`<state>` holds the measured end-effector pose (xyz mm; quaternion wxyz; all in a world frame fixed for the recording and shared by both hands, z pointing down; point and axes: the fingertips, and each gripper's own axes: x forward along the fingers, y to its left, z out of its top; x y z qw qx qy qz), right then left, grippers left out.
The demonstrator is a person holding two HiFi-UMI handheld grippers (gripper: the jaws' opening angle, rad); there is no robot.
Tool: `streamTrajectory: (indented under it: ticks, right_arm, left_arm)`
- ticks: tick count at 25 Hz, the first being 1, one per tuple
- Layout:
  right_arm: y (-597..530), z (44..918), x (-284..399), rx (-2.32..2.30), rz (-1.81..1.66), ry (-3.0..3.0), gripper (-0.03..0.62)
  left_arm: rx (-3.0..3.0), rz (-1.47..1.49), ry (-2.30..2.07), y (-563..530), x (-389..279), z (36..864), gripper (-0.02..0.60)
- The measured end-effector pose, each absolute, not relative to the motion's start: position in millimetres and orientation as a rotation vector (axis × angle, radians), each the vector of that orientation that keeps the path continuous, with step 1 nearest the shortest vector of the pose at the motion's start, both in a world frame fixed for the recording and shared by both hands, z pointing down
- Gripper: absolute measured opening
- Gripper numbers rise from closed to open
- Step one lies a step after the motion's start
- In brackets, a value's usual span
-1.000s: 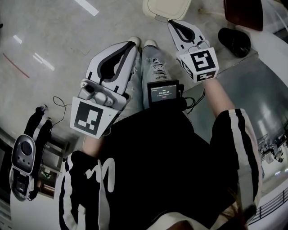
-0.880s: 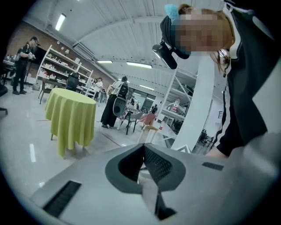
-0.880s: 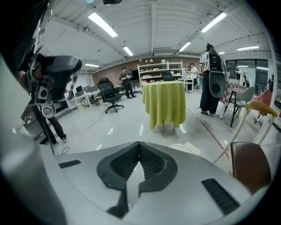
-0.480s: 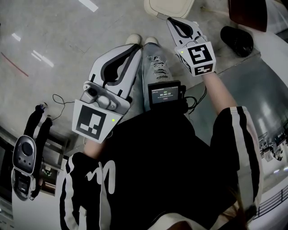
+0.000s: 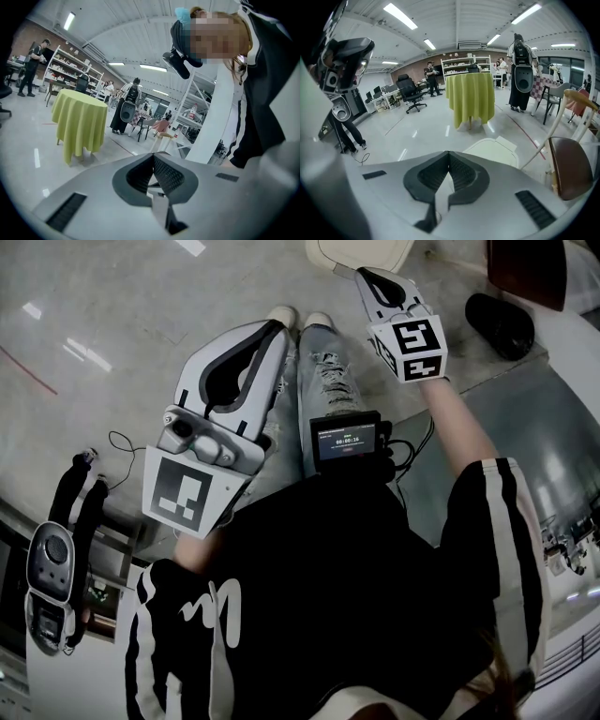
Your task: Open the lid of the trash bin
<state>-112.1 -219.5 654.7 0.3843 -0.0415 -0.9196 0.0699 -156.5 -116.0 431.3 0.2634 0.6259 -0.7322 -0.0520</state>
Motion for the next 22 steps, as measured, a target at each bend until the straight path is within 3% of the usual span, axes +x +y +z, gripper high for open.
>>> streamTrajectory:
  ticks: [22]
  right_arm:
    - [-230.6,723.1,-105.2,-0.037,0.154,-2.227,0.003]
  left_arm:
    - [1.639,-0.142,-1.97,-109.4,-160.0,447.1,0.008]
